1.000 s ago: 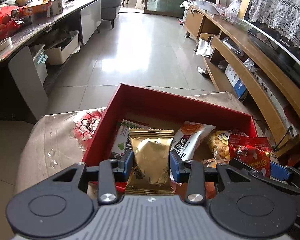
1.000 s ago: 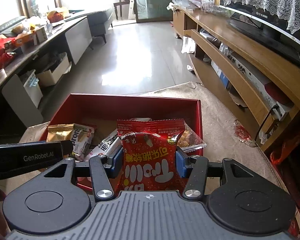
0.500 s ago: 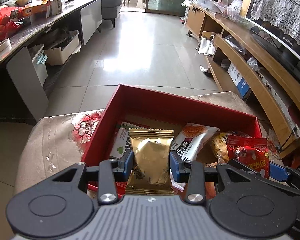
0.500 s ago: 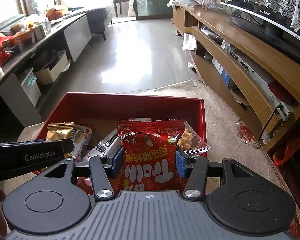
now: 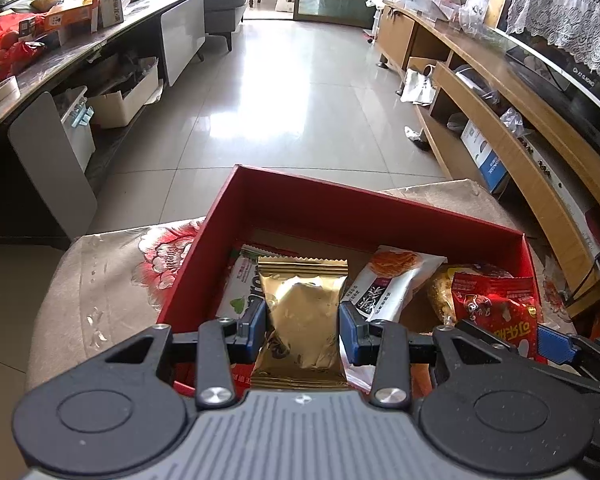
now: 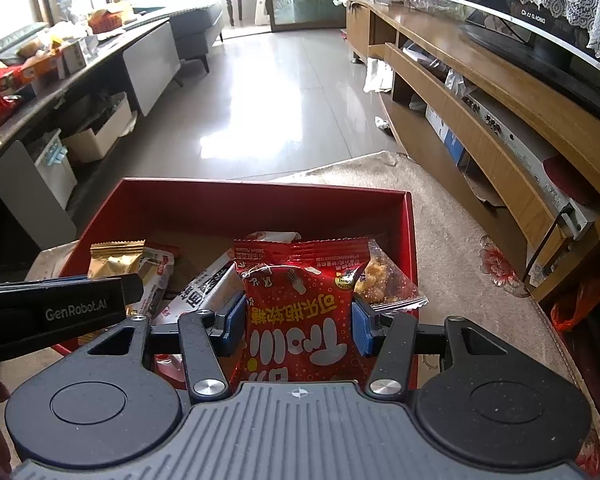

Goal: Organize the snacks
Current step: 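Open both tools to drop the gold packet and Trolli bag into the box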

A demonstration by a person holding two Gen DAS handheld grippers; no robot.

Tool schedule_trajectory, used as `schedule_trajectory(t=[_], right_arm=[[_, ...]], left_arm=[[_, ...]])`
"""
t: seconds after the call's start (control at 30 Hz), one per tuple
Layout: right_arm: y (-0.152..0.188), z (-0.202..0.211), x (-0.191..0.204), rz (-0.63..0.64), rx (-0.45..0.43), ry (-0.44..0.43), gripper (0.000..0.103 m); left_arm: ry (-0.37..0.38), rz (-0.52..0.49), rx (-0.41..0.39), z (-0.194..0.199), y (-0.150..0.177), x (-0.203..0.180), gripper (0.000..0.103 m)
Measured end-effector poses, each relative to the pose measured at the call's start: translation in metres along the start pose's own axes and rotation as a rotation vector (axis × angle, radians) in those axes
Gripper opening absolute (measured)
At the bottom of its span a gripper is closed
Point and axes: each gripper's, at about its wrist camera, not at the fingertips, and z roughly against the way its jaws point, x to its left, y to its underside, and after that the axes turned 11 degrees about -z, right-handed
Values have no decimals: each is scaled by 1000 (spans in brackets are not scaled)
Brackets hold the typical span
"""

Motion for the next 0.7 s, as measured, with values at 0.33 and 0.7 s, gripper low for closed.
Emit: schedule_trajectory(t=[0.33,0.7], right_arm=[[-1,-7,-1,7,7,-10,60],[-1,-10,0,9,9,-13,65]], left_arm=[[-6,-2,14,-9,-2,-3,38],[4,-1,11,-8,-3,-2,40]])
